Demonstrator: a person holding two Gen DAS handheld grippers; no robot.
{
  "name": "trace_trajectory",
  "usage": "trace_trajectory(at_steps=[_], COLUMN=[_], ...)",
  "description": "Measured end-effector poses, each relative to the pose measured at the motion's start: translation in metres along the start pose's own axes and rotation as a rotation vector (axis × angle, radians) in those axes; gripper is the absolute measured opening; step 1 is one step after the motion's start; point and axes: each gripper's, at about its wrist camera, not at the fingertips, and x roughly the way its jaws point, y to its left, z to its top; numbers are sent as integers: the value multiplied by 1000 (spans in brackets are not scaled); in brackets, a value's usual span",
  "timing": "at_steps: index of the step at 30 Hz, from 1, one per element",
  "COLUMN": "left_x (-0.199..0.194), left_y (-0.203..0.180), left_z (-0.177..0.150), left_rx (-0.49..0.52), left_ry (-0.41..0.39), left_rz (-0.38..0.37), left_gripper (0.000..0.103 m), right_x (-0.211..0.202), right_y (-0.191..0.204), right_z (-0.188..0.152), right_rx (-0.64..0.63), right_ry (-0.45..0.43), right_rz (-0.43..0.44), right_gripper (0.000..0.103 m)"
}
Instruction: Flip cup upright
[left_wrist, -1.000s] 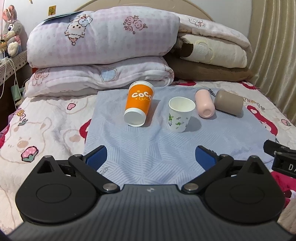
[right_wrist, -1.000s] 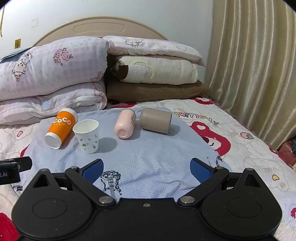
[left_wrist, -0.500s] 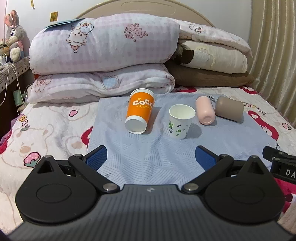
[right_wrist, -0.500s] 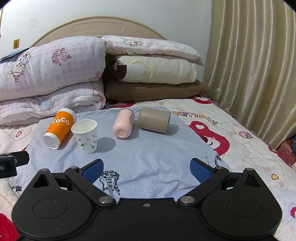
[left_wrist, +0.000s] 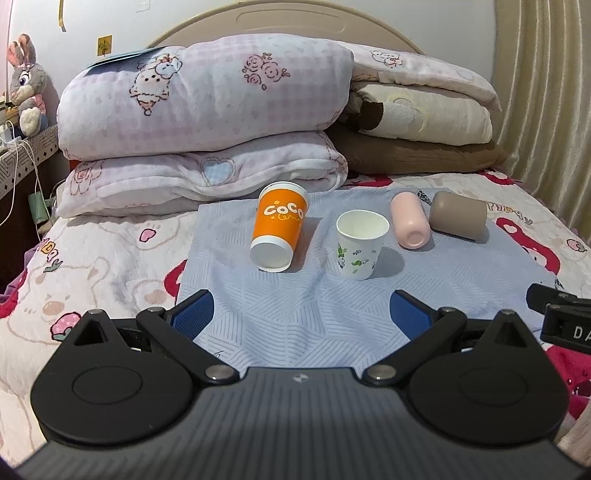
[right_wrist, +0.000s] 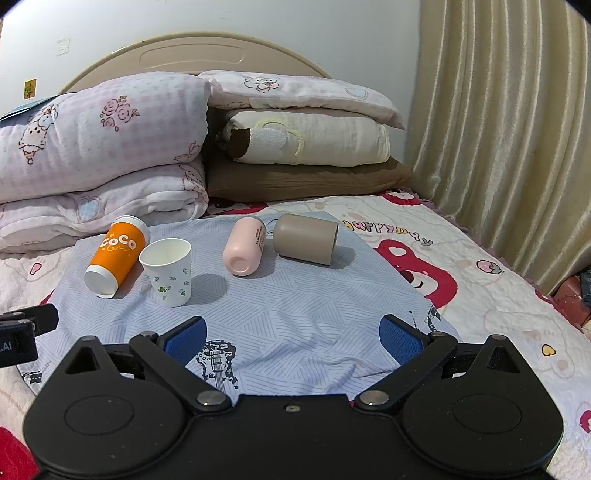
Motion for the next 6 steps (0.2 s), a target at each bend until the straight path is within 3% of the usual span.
trace_trajectory(at_steps=[6], left_x=[0], left_y=[-4], left_z=[0], left_rx=[6], left_ry=[3], left_rz=[-7], left_gripper=[103], right_x=[0], right_y=[0], right_z=[0], right_rx=[-1], right_ry=[-1], right_rz=[1], right_gripper=[101])
